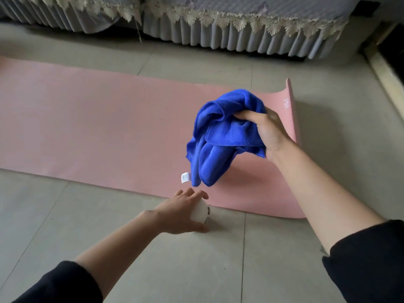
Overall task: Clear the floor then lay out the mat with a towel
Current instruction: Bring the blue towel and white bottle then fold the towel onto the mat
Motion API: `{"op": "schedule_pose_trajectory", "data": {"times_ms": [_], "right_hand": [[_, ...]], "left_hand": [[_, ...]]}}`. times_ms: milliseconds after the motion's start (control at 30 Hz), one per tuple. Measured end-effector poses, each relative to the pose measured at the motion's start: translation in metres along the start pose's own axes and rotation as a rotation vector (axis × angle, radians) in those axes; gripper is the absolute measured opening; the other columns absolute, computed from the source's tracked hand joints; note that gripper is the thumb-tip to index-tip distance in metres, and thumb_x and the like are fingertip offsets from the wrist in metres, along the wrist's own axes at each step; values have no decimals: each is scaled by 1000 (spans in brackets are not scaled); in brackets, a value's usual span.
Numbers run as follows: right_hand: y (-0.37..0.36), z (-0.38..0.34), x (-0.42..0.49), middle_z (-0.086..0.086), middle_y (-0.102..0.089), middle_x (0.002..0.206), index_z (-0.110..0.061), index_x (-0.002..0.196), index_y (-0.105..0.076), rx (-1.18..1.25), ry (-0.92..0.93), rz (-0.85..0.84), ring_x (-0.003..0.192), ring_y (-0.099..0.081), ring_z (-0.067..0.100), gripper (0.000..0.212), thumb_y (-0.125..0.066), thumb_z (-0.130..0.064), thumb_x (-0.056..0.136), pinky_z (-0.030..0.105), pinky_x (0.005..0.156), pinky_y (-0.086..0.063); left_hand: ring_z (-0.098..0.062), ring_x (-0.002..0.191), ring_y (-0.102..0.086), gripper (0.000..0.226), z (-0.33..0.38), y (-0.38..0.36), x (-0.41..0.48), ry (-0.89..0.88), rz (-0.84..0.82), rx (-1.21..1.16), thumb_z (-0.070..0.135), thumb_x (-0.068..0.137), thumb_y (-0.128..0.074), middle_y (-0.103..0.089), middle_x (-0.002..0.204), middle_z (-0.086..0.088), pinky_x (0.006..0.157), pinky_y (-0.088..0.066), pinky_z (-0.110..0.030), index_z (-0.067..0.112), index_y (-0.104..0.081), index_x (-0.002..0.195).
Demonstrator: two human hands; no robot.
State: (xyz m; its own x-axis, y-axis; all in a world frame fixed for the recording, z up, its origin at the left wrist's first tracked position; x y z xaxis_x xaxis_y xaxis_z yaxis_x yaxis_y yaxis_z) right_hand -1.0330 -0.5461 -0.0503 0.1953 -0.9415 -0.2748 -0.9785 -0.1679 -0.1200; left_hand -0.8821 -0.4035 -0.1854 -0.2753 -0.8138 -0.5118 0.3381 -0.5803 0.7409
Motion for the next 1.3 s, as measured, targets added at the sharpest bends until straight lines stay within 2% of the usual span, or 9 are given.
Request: {"op": "schedule_pose_trajectory", "data": {"times_ms": [67,167,333,500,667,900,1133,1233,1300], "right_hand": [[0,0,-5,-3,-68,67,-24,85,-71,-3,-27,8,56,-65,18,19,-75,-23,67,31,50,-50],[3,-5,-11,-4,-69,67,-26,83,-71,-37,-28,16,54,-65,17,17,-77,-27,67,32,49,-51],[-14,-28,-18,-8,-68,63,-18,89,-71,-122,94,-132,50,-63,10,18,-76,-14,72,18,42,-46],[-19,-48,-23,0,-73,95,-19,97,-69,-241,245,-252,90,-69,16,35,-75,-1,68,29,78,-57],[24,-20,-10,-3,-71,100,-26,112,-64,-432,116,-98,88,-68,13,50,-79,-12,67,30,71,-55],[61,67,6,1,-68,96,-17,93,-70,-100,-262,314,87,-57,19,18,-60,-22,78,32,68,-35],[17,88,30,7,-61,117,-19,86,-59,-161,-331,224,107,-50,24,20,-48,-35,86,37,85,-30],[-16,88,35,-3,-62,98,-25,81,-59,-125,-322,58,105,-51,20,23,-41,-38,87,35,91,-23],[-38,86,34,-9,-62,74,-30,62,-62,11,-312,-18,81,-56,14,26,-43,-29,80,30,86,-30]], "left_hand": [[-21,119,-44,69,2,20,-5,31,72,-111,59,70,-68,-46,125,7,96,-41,-32,34,-43,129],[-19,88,-62,28,6,91,-23,3,432,-498,46,68,-61,-64,92,6,73,-48,-33,27,-64,89],[-13,69,-56,67,37,161,-17,7,221,-1239,74,68,-45,-62,78,1,68,-52,-30,14,-69,87],[-16,74,-58,13,47,204,-4,102,320,-1316,26,93,-51,-57,86,-4,70,-53,-30,14,-57,89],[-13,51,-66,27,51,252,-8,-145,454,-1649,22,100,-37,-62,68,-6,50,-55,-21,8,-55,85],[-16,67,-68,40,64,269,-6,-259,345,-1469,37,101,-32,-73,71,0,67,-55,-31,15,-63,86],[-16,76,-72,52,62,283,-5,-423,284,-1601,39,100,-31,-75,80,-2,67,-58,-27,16,-74,81],[-15,74,-72,43,61,287,-3,-440,287,-1616,39,100,-30,-75,78,-1,69,-58,-26,16,-65,90],[-16,75,-72,46,58,290,-3,-443,298,-1631,39,100,-30,-75,79,-2,70,-58,-27,15,-67,89]]}}
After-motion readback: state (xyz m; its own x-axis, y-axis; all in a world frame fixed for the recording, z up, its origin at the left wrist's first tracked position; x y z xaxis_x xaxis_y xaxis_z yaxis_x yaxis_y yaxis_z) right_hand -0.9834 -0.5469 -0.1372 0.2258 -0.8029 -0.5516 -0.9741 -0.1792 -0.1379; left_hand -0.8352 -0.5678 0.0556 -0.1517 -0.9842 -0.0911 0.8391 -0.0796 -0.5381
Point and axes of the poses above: each hand's wrist, its own x-axis towards the middle knuckle, its own y-axis out of the back of the hand, z = x × y, the point moved 7 cm from there along x, towards the middle knuckle
